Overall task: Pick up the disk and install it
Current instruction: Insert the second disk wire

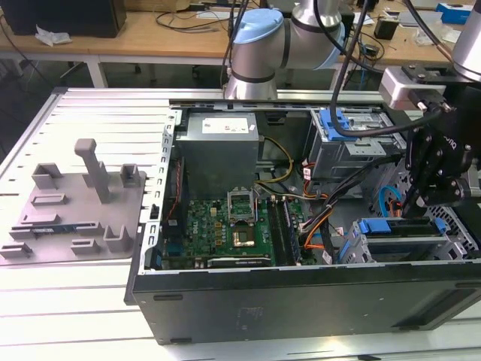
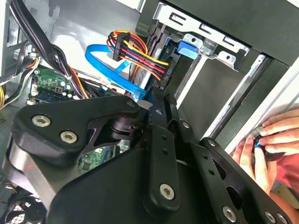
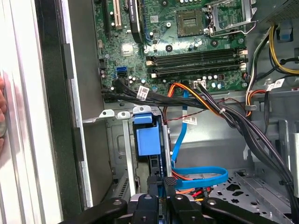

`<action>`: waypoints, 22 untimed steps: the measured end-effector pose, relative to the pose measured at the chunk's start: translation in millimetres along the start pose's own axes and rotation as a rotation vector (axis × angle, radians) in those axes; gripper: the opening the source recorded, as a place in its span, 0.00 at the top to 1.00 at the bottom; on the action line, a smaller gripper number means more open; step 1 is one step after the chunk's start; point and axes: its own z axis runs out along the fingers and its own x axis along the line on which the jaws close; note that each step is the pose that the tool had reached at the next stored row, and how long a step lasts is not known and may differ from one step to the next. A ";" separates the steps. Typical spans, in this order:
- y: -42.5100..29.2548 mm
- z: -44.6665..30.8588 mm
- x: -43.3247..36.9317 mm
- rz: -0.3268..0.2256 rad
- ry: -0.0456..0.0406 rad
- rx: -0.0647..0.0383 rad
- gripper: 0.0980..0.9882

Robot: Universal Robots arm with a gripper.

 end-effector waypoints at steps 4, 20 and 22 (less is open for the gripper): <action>2.1 0.6 0.3 -0.006 -0.0133 0.013 0.93; 2.6 4.7 2.2 -0.012 -0.0153 0.014 0.93; 2.6 4.8 2.2 -0.012 -0.0152 0.014 0.93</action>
